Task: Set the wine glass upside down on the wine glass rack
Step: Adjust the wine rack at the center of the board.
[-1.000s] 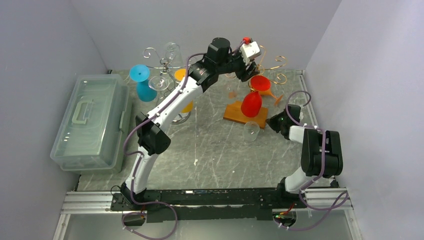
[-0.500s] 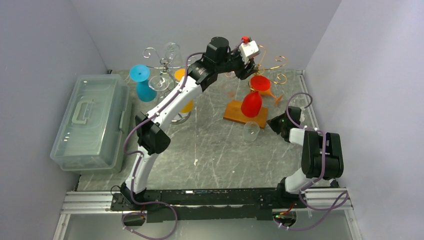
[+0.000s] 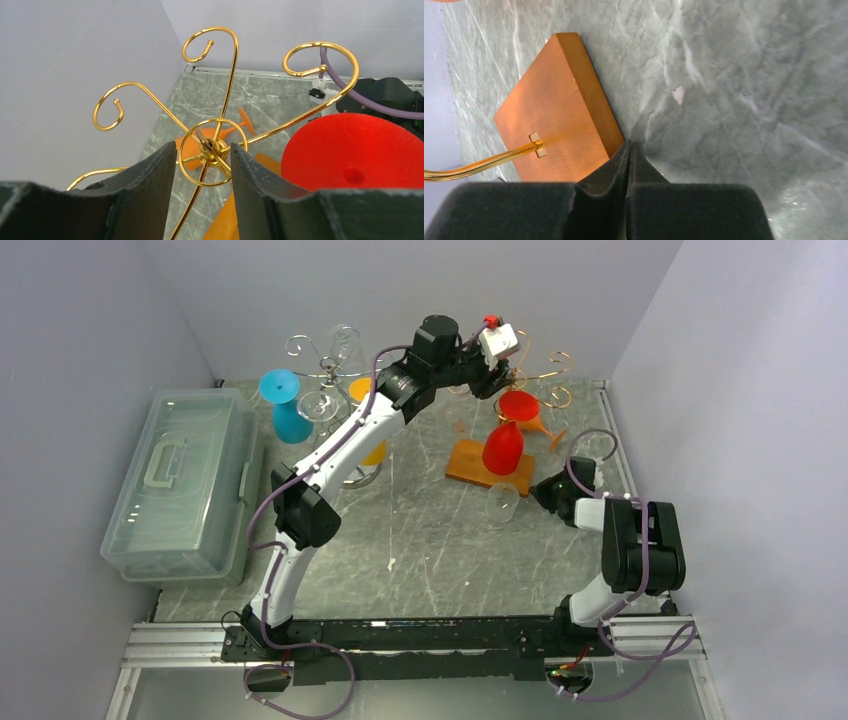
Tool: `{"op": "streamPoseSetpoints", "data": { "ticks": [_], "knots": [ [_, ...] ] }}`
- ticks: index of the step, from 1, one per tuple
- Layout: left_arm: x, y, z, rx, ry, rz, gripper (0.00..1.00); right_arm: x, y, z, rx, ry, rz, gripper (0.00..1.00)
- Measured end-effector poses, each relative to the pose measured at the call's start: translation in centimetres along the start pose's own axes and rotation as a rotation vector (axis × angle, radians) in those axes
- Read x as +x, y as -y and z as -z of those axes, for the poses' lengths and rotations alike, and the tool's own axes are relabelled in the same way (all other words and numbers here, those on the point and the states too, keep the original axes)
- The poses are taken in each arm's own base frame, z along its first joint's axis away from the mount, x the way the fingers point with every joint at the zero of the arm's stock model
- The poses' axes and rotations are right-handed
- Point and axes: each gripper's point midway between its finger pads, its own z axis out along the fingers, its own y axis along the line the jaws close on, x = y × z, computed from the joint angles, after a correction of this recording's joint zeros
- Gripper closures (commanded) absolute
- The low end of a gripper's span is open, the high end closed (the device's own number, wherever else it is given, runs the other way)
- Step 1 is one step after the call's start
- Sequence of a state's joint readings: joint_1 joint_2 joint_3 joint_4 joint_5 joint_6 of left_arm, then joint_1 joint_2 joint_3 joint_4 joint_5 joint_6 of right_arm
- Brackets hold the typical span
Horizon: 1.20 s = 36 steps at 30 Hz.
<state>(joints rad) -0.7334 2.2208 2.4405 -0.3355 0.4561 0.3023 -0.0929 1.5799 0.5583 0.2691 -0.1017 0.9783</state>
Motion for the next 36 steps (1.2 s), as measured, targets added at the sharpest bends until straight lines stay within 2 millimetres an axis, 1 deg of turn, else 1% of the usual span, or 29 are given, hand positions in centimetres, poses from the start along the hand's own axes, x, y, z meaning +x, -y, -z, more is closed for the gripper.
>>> {"op": "streamPoseSetpoints", "data": {
  "ticks": [3, 6, 11, 13, 15, 18, 19, 20, 22, 23, 25, 27, 28, 30, 32, 35, 36],
  "knots": [
    [0.0, -0.1, 0.0, -0.001, 0.001, -0.007, 0.55, 0.6, -0.7, -0.3, -0.012, 0.002, 0.017, 1.00],
    [0.0, -0.2, 0.1, -0.004, 0.000, -0.009, 0.59, 2.2, -1.7, -0.3, -0.027, -0.015, 0.038, 1.00],
    [0.5, -1.7, 0.6, -0.032, -0.007, -0.015, 0.61, 5.0, -3.2, -0.3, -0.053, -0.050, 0.063, 1.00],
    [0.7, -2.1, 0.8, -0.039, -0.012, -0.013, 0.61, 5.8, -3.5, -0.3, -0.062, -0.064, 0.064, 1.00],
    [0.9, -2.2, 0.8, -0.040, -0.016, -0.011, 0.61, 5.9, -3.6, -0.3, -0.062, -0.068, 0.063, 1.00],
    [1.3, -2.2, 0.8, -0.038, -0.023, -0.008, 0.61, 5.2, -3.2, -0.2, -0.049, -0.079, 0.045, 1.00],
    [1.5, -2.3, 0.8, -0.037, -0.026, -0.005, 0.61, 4.8, -2.9, -0.1, -0.042, -0.074, 0.039, 1.00],
    [1.5, -2.4, 0.9, -0.037, -0.027, -0.005, 0.61, 4.0, -2.4, 0.1, -0.028, -0.066, 0.029, 0.97],
    [1.7, -2.5, 1.1, -0.036, -0.031, -0.002, 0.61, 2.3, -1.7, 0.5, -0.007, -0.041, 0.012, 0.80],
    [1.7, -2.4, 1.2, -0.034, -0.029, -0.002, 0.61, 1.4, -1.6, 0.8, -0.004, -0.025, 0.007, 0.75],
    [1.5, -2.6, 1.4, -0.033, -0.027, -0.002, 0.61, -0.7, -1.8, 1.8, -0.010, 0.018, 0.002, 0.66],
    [1.2, -2.7, 1.6, -0.032, -0.022, -0.004, 0.56, -2.7, -3.0, 2.9, -0.036, 0.057, 0.012, 0.56],
    [1.1, -2.8, 1.7, -0.034, -0.019, -0.005, 0.53, -3.9, -4.1, 3.5, -0.059, 0.081, 0.022, 0.53],
    [0.9, -2.9, 1.9, -0.036, -0.015, -0.007, 0.47, -6.3, -7.0, 5.0, -0.125, 0.134, 0.051, 0.47],
    [0.6, -3.0, 2.0, -0.040, -0.007, -0.006, 0.36, -8.5, -10.8, 6.9, -0.218, 0.185, 0.085, 0.44],
    [-0.1, -3.4, 1.9, -0.056, 0.017, -0.015, 0.23, -11.1, -16.2, 9.8, -0.349, 0.239, 0.130, 0.38],
    [-0.5, -3.7, 2.0, -0.067, 0.030, -0.019, 0.19, -11.6, -17.4, 10.5, -0.380, 0.250, 0.140, 0.36]
  ]
}}
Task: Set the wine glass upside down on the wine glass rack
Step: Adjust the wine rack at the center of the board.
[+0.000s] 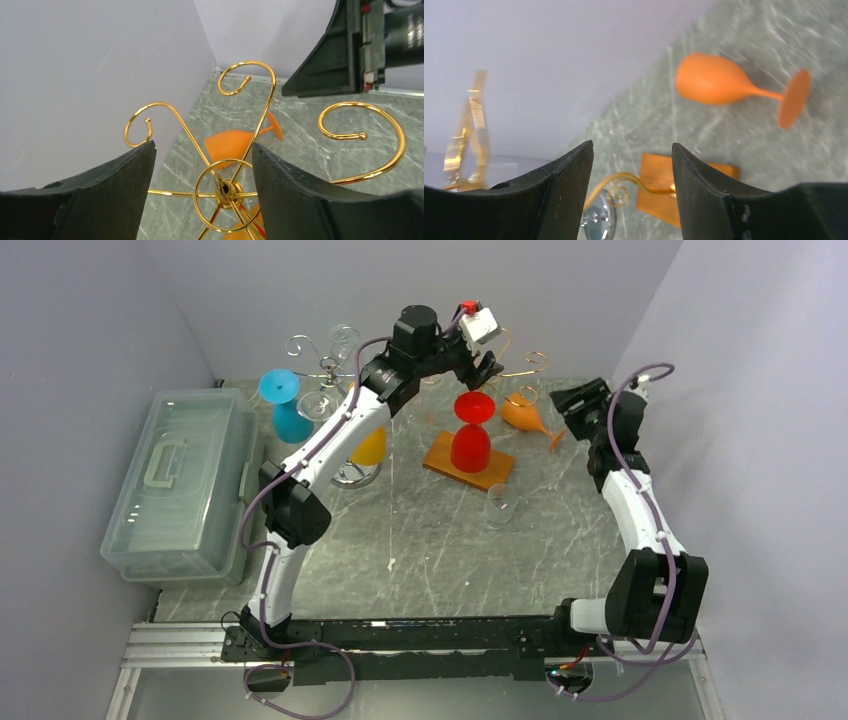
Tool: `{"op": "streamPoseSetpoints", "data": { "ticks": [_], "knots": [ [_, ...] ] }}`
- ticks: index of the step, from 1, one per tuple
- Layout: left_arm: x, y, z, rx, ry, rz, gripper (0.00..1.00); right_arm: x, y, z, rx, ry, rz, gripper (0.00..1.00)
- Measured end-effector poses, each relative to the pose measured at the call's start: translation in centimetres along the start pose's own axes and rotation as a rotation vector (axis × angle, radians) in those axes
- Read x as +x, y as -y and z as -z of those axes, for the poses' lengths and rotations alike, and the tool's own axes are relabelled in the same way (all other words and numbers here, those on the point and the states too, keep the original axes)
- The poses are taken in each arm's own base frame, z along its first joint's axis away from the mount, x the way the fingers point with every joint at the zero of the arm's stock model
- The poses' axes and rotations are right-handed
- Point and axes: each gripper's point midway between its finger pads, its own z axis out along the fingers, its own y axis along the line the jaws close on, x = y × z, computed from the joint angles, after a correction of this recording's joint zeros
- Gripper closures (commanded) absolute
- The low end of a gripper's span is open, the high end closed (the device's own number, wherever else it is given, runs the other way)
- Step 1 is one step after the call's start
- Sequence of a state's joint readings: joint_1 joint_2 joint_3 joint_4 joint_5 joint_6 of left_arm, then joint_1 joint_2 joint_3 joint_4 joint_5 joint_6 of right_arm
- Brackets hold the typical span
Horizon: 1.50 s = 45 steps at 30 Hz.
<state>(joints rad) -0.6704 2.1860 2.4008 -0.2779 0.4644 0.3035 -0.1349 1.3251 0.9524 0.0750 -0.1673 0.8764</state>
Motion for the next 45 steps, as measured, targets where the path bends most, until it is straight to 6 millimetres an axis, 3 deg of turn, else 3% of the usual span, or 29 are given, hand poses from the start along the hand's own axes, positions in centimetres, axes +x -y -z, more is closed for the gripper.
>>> {"op": "streamPoseSetpoints", "data": {
  "ticks": [4, 8, 13, 17, 20, 27, 29, 37, 41, 45],
  "knots": [
    [-1.6, -1.0, 1.0, -0.061, 0.036, -0.015, 0.15, -2.9, -4.8, 0.4, -0.123, 0.024, 0.034, 0.32],
    [-4.7, -1.8, 2.8, -0.115, 0.081, -0.049, 0.13, -5.1, -8.1, 0.3, -0.209, 0.027, 0.054, 0.30],
    [-8.9, -1.8, 5.7, -0.133, 0.133, -0.098, 0.06, -5.9, -11.0, -0.8, -0.308, -0.025, 0.062, 0.30],
    [-10.5, -0.1, 6.8, -0.054, 0.141, -0.150, 0.06, -5.4, -12.3, -2.1, -0.378, -0.102, 0.046, 0.33],
    [-9.7, 3.3, 6.8, 0.071, 0.094, -0.232, 0.07, -4.5, -12.5, -2.7, -0.405, -0.159, 0.032, 0.37],
    [-5.5, 15.4, 5.3, 0.382, 0.002, -0.452, 0.16, -3.6, -13.4, -2.1, -0.456, -0.232, 0.014, 0.58],
    [-4.6, 17.3, 4.8, 0.424, -0.005, -0.499, 0.19, -3.7, -13.7, -1.9, -0.468, -0.234, 0.012, 0.62],
    [-1.6, 17.4, 2.7, 0.354, -0.046, -0.664, 0.35, -3.6, -14.0, -1.7, -0.479, -0.245, 0.006, 0.72],
    [-2.0, 16.3, 1.6, 0.260, -0.029, -0.730, 0.39, -3.5, -13.8, -1.7, -0.474, -0.250, 0.000, 0.85],
    [-2.6, 15.4, 0.8, 0.179, 0.001, -0.779, 0.41, -3.3, -13.5, -1.8, -0.467, -0.255, -0.011, 0.89]
  ]
}}
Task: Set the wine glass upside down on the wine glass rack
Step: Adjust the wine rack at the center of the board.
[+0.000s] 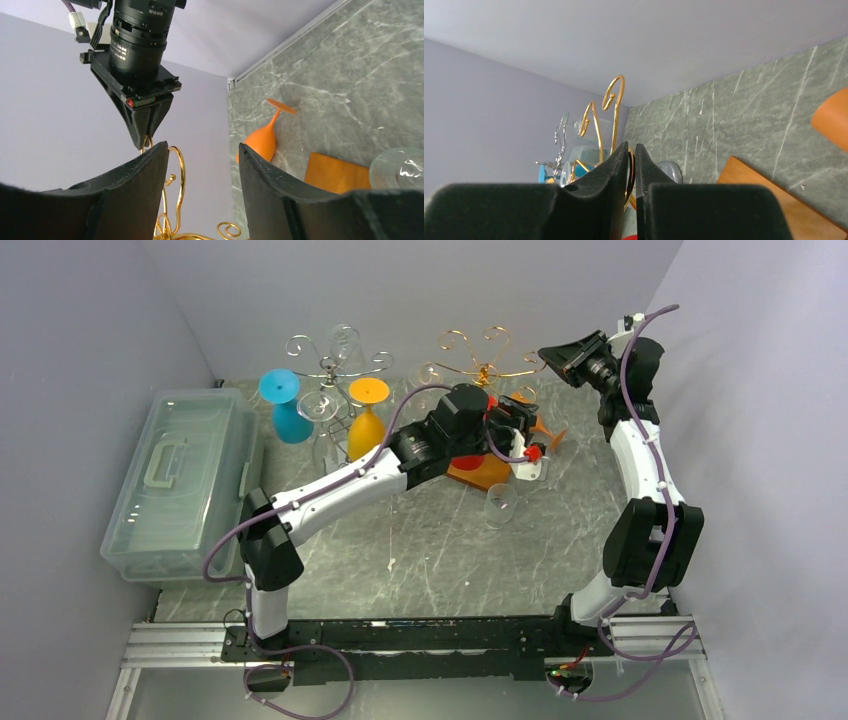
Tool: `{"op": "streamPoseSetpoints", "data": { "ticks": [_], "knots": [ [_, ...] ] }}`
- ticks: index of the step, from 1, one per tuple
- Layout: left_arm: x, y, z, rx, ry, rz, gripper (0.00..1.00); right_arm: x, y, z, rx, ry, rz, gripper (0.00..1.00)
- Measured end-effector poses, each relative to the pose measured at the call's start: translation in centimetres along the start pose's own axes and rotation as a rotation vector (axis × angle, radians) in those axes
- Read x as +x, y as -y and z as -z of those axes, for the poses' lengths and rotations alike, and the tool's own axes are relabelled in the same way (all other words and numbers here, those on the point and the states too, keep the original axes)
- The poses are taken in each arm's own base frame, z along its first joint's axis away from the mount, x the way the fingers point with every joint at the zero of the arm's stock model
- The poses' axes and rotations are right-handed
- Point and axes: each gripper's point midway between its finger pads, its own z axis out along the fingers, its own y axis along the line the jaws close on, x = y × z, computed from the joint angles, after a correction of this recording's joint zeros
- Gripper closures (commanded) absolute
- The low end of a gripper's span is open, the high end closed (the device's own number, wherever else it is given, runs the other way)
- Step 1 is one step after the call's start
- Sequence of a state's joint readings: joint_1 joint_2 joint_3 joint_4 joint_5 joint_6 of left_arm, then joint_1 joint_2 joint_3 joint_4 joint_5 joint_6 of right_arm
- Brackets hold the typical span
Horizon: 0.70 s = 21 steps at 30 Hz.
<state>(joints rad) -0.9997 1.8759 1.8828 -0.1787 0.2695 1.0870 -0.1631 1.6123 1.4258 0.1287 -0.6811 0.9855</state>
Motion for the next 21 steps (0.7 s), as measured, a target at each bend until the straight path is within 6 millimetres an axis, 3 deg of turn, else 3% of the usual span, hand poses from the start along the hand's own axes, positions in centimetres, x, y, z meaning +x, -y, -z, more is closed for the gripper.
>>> {"op": "streamPoseSetpoints", "data": {
  "ticks": [4, 8, 11, 21],
  "knots": [
    [0.6, -0.2, 0.0, -0.021, -0.026, -0.017, 0.48, 0.0, 0.0, 0.0, 0.000, 0.000, -0.003, 0.94],
    [1.1, -0.4, 0.1, -0.036, -0.055, -0.018, 0.72, 0.1, 0.1, 0.0, 0.003, 0.000, -0.004, 0.96],
    [1.4, -0.7, 0.2, -0.047, -0.076, -0.018, 0.82, 0.0, 0.4, 0.0, 0.010, 0.011, -0.004, 0.97],
    [1.9, -1.2, 0.6, -0.065, -0.114, -0.007, 0.90, 0.1, -0.1, 1.8, 0.048, 0.096, 0.025, 1.00]
  ]
}}
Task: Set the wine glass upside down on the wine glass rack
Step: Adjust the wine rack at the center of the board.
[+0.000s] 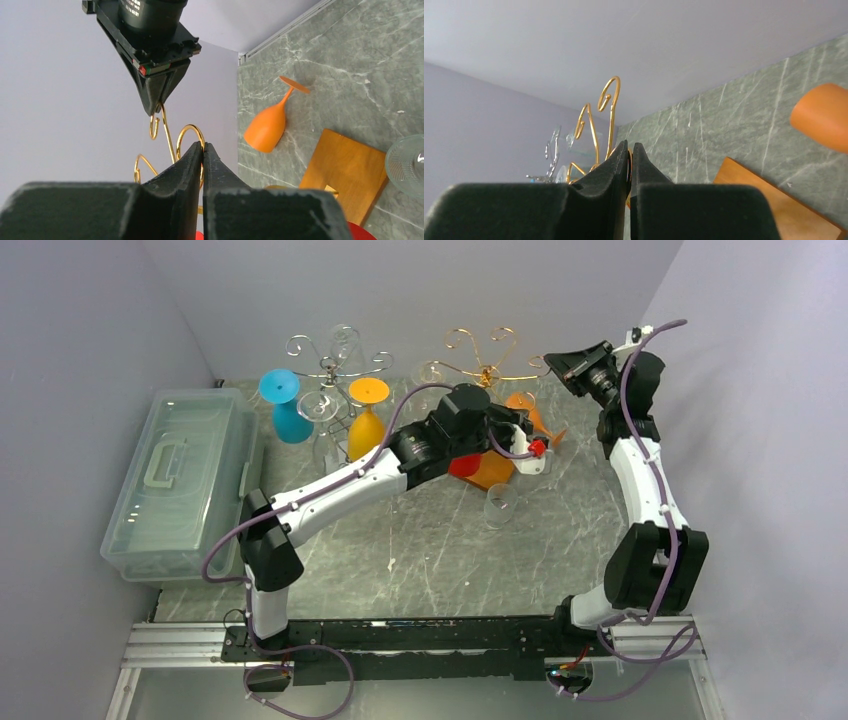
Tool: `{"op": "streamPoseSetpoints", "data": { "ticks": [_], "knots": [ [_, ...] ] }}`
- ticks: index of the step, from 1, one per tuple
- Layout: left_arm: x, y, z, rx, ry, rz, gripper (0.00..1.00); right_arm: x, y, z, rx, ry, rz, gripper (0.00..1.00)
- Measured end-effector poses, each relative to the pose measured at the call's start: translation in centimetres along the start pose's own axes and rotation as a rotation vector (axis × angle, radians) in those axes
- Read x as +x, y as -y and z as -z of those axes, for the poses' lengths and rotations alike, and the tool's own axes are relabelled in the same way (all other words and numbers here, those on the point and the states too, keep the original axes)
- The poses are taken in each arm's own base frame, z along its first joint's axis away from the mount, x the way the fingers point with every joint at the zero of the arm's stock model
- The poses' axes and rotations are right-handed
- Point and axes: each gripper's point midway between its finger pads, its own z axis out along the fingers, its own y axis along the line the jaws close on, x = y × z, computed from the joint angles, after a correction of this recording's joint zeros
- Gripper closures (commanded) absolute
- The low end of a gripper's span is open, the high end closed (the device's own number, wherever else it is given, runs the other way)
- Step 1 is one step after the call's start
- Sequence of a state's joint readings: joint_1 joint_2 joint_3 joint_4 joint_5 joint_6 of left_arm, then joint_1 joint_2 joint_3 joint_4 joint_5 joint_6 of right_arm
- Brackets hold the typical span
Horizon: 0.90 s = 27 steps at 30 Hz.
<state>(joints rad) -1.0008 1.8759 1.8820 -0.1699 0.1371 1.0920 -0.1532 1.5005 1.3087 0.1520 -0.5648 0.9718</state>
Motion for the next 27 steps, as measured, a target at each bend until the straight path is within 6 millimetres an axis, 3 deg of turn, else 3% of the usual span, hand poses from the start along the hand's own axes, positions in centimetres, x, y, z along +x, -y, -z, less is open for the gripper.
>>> {"op": "streamPoseSetpoints", "data": {
  "ticks": [9, 10, 14, 18, 22, 27],
  "knots": [
    [0.5, -0.3, 0.8, 0.008, -0.020, 0.020, 0.90, -0.3, 0.5, 1.6, 0.086, 0.115, 0.018, 1.00],
    [0.6, -0.5, 0.9, 0.005, -0.022, 0.020, 0.87, -0.2, 0.8, 1.7, 0.098, 0.122, 0.013, 1.00],
    [0.6, -0.5, 1.3, 0.011, -0.024, 0.031, 0.53, 0.1, 0.9, 2.2, 0.121, 0.153, -0.007, 1.00],
    [1.0, -0.6, 1.8, 0.021, -0.039, 0.053, 0.39, 0.3, 0.6, 2.5, 0.139, 0.191, -0.009, 1.00],
    [1.0, -0.6, 2.2, 0.029, -0.047, 0.064, 0.38, 0.3, 0.6, 2.7, 0.166, 0.238, -0.010, 1.00],
    [0.3, -0.4, 2.2, 0.031, -0.037, 0.064, 0.48, 0.6, 0.6, 3.2, 0.179, 0.288, -0.026, 1.00]
  ]
}}
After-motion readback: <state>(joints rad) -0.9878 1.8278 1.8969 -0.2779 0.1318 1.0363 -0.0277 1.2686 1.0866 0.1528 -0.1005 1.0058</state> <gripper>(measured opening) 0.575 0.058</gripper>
